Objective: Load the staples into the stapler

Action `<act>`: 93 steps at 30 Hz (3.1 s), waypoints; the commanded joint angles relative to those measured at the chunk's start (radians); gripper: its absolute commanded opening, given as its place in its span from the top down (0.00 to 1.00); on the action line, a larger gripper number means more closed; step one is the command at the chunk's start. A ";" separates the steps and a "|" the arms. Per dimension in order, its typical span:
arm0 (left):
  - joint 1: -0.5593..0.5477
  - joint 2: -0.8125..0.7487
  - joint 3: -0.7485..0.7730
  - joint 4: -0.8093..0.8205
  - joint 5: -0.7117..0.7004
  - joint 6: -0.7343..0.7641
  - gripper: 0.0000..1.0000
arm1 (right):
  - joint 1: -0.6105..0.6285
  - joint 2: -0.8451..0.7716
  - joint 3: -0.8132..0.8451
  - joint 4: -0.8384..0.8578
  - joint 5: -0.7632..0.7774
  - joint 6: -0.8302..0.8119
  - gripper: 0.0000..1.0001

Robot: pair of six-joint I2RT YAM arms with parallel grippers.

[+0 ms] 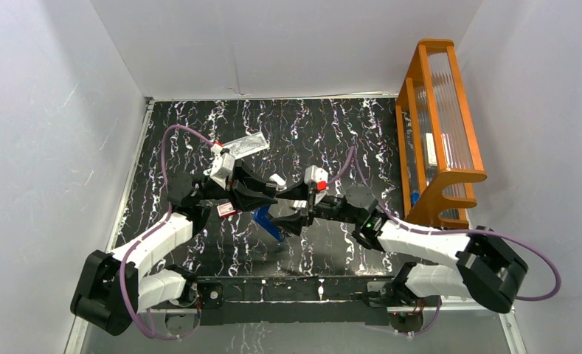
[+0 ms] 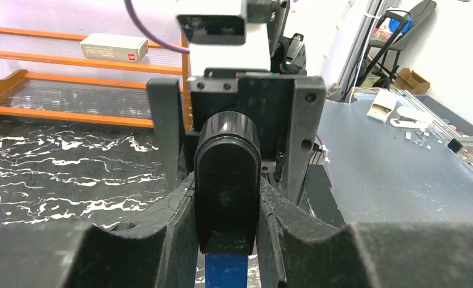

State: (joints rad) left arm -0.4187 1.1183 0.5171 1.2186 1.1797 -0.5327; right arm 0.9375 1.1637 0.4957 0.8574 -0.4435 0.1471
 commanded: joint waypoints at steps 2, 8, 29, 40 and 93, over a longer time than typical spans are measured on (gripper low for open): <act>-0.005 -0.020 0.033 0.069 -0.017 -0.008 1.00 | 0.005 0.110 0.086 0.157 -0.020 0.020 0.17; -0.005 -0.029 0.027 0.076 -0.018 -0.015 1.00 | 0.020 0.216 0.125 0.283 -0.025 0.071 0.22; 0.025 -0.050 -0.014 0.024 -0.103 -0.032 0.29 | 0.066 0.196 0.116 0.220 0.087 0.086 0.81; 0.193 -0.269 0.124 -0.903 -0.521 0.382 0.27 | 0.086 0.193 0.172 -0.044 0.299 0.120 0.81; 0.182 -0.181 0.288 -1.734 -1.391 0.105 0.17 | 0.231 1.000 1.278 -1.293 1.048 0.475 0.70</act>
State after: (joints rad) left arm -0.2314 0.9539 0.8062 -0.5159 -0.1703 -0.4305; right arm 1.1656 2.1609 1.7027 -0.4351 0.5865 0.6197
